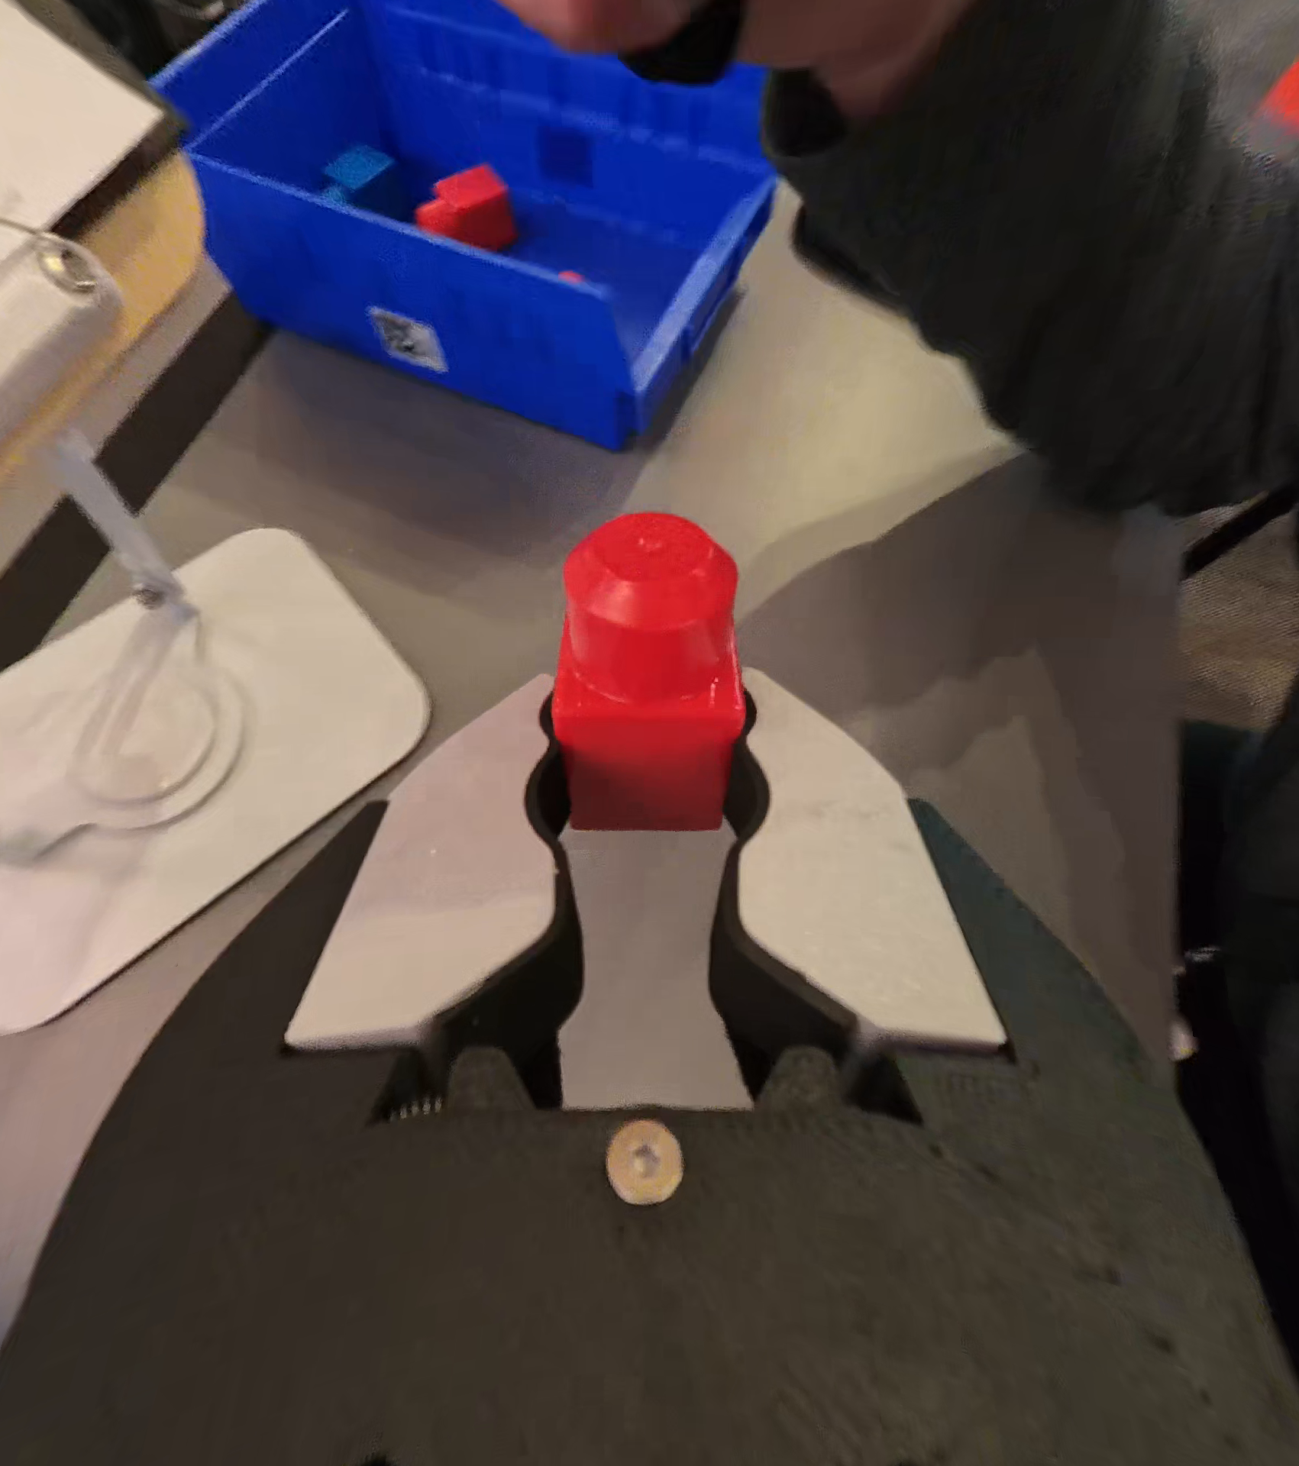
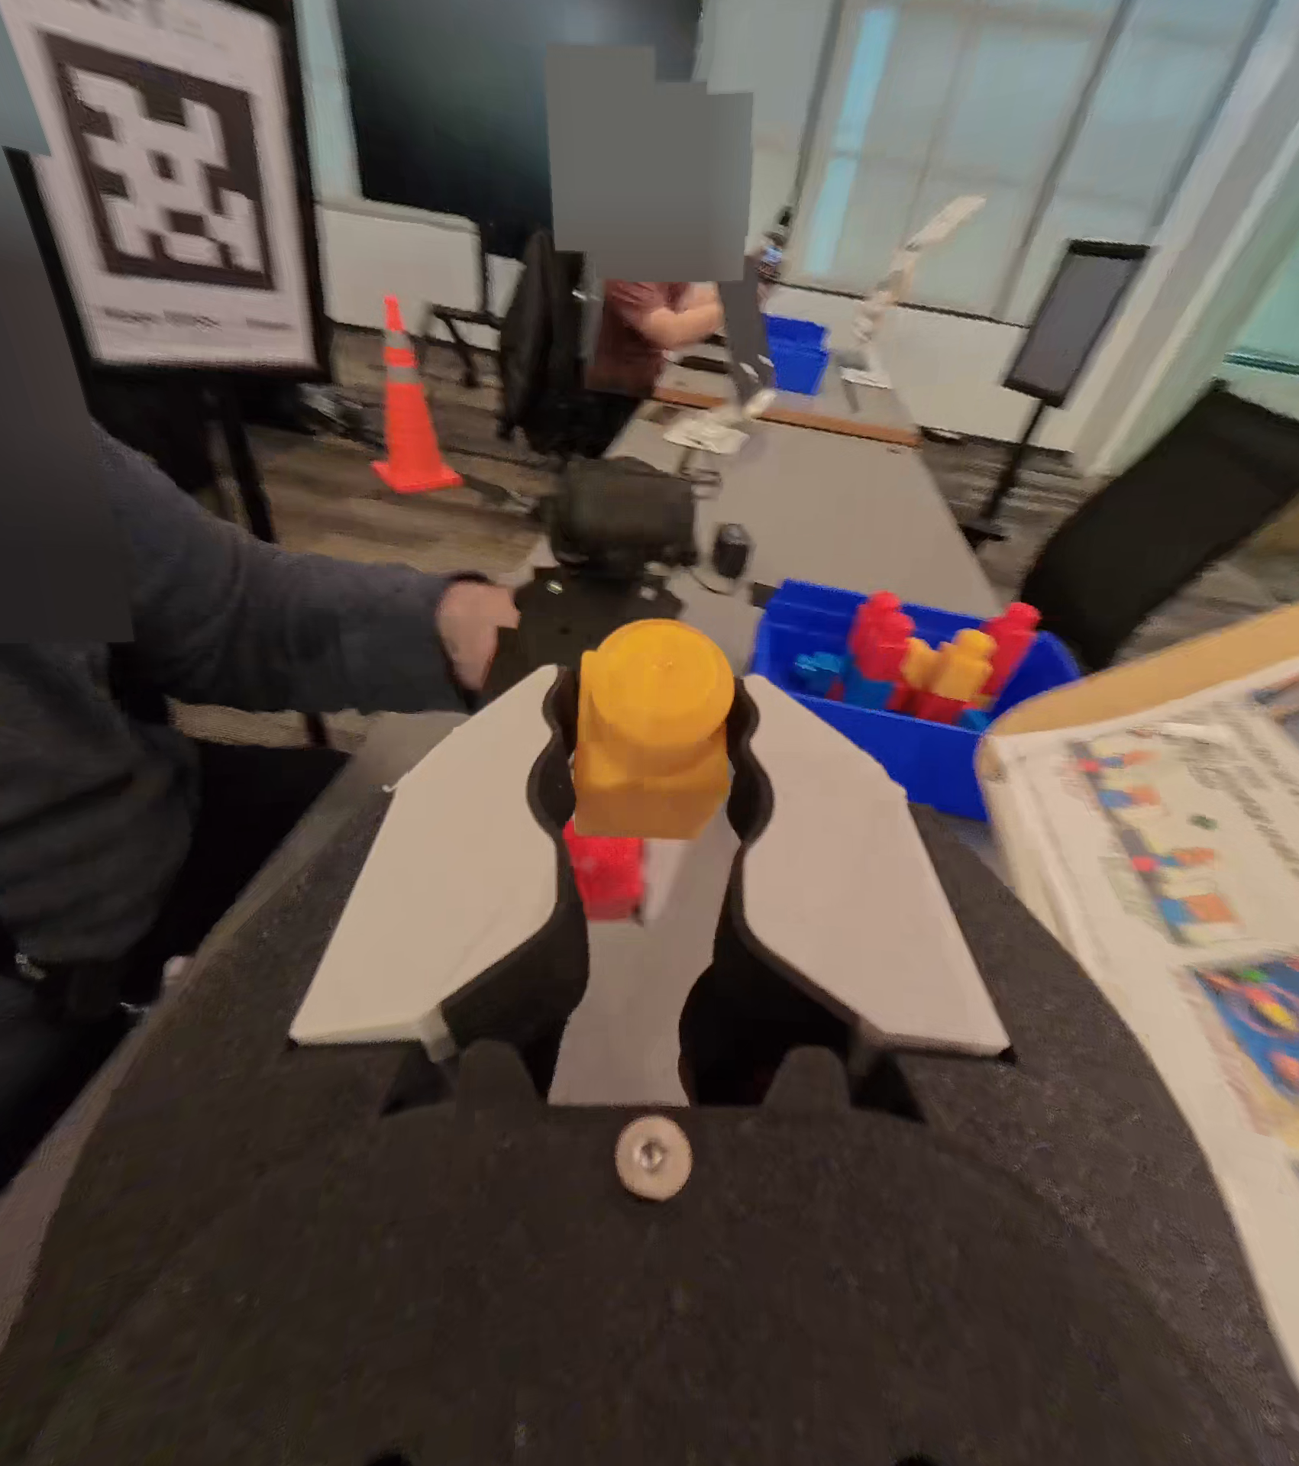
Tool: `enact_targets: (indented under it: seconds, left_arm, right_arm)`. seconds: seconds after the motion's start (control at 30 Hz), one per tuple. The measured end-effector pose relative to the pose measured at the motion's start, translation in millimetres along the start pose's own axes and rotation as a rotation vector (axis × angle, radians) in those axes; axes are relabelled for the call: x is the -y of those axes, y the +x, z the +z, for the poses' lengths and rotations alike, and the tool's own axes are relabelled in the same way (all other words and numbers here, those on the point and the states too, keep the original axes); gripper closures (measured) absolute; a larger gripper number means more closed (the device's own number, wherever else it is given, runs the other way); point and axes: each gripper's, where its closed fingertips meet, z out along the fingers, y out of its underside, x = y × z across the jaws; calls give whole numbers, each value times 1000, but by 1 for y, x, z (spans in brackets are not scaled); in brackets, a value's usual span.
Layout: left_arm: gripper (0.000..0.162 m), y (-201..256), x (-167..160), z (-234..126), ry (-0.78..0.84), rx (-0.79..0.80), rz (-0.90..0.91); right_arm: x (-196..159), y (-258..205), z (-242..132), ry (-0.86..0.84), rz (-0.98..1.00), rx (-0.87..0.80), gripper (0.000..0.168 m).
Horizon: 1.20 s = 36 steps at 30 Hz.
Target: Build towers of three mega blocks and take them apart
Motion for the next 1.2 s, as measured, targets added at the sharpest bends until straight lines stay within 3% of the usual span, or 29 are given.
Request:
enact_targets:
  seconds: [0.13,0.33,0.47,0.63,0.77,0.97,1.07,1.2]
  left_arm:
    - [125,-3,-3,-1,19,20,-11]
    - [125,-4,1,-3,33,16,-5]
    - [125,-4,-1,2,23,21,-3]
    - [125,-5,3,5,43,20,-17]
    - [125,-5,9,6,59,20,-16]
    - [125,-2,22,6,94,4,-8]
    - [125,1,27,4,104,4,3]
    - [125,6,32,3,113,0,18]
  right_arm:
    - [-11,38,-50,-92,5,-230,132]
    - [-91,116,-158,-368,189,-676,132]
    - [-136,137,-208,-417,352,-792,132]
    - [-169,148,-244,-483,468,-909,116]
    - [-128,135,-205,-414,321,-792,121]
    - [-58,59,-78,-272,65,-279,122]
    - [-51,20,-27,-273,3,-71,121]
    - [-63,-5,13,-335,-16,57,121]
